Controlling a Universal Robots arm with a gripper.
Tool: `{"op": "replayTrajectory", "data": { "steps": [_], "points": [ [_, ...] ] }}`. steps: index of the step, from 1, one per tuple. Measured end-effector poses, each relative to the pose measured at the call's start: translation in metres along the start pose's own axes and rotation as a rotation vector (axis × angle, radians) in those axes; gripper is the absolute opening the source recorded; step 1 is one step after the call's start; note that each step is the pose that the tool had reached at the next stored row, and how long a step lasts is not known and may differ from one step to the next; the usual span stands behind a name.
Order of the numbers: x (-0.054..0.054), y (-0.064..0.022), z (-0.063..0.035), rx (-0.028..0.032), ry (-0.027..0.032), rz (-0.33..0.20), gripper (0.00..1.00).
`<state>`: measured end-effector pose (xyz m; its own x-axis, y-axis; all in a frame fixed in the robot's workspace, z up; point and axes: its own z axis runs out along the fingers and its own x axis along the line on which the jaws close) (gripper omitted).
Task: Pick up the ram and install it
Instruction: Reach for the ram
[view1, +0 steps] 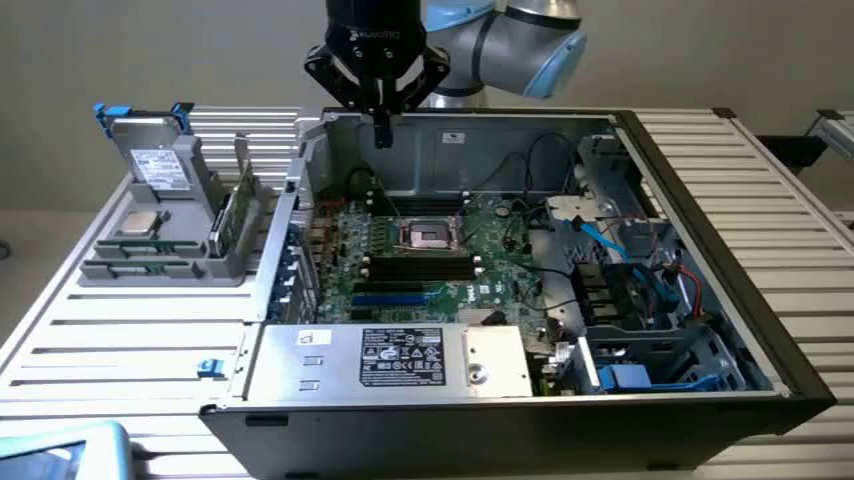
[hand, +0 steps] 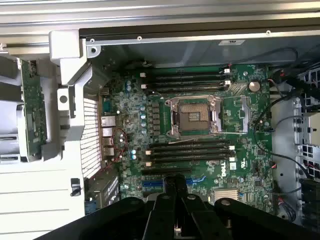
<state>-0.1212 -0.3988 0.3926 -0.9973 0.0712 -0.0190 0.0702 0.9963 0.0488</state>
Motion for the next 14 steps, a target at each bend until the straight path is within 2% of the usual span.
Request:
{"op": "replayTrajectory", "data": {
  "steps": [14],
  "points": [
    [0.0009,-0.0001,-0.0001,-0.0001,0.0001,0.000,0.11]
  ]
}}
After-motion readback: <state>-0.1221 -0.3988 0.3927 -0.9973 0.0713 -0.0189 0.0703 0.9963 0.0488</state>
